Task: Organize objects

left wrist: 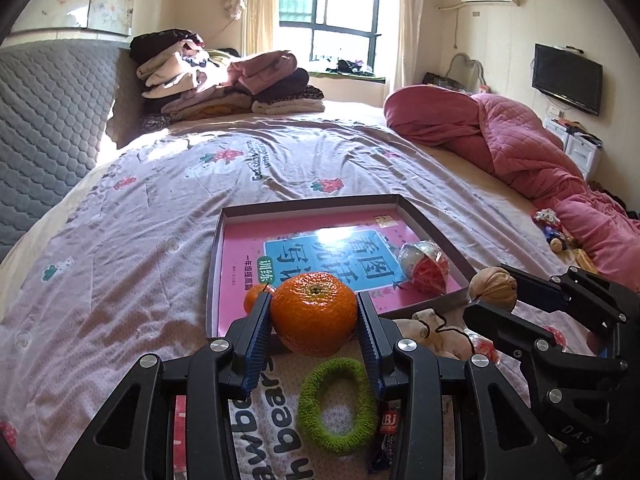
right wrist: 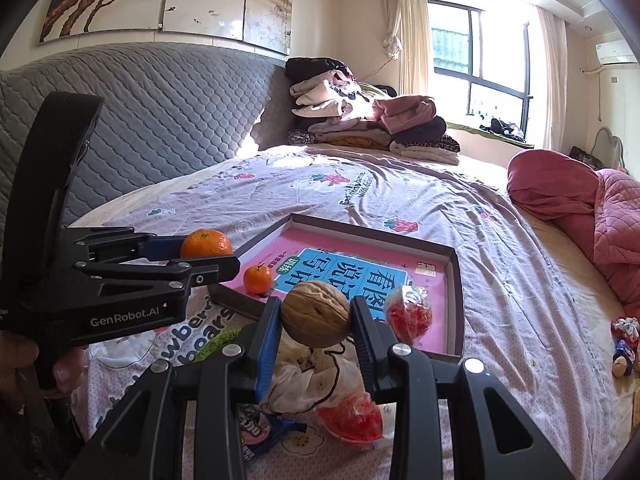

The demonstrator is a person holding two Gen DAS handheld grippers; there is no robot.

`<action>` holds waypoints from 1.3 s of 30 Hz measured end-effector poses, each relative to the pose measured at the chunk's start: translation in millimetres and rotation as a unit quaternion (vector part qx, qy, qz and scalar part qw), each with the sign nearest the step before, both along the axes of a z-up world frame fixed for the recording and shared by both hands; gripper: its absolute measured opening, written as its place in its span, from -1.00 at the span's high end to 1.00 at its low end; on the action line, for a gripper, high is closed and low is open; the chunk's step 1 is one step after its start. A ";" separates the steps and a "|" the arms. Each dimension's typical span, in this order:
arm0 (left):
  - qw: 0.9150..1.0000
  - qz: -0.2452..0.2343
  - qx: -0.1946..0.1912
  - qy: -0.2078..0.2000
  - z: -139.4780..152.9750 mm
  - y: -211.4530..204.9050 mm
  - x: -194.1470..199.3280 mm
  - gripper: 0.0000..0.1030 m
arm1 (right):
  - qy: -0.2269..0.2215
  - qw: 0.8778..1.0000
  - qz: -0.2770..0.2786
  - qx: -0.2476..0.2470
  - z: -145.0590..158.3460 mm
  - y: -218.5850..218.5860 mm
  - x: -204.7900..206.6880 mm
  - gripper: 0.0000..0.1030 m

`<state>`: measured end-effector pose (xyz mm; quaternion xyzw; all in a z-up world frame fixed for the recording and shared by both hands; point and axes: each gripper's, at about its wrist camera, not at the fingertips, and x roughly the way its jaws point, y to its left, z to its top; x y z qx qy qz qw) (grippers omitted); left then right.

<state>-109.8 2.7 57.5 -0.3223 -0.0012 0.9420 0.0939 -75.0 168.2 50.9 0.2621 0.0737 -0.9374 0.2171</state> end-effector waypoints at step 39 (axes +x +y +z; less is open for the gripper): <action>0.999 -0.006 -0.005 -0.049 -42.2 -1.8 -123.6 0.18 | -0.072 0.996 -0.001 0.058 -47.0 -23.4 -119.0 0.32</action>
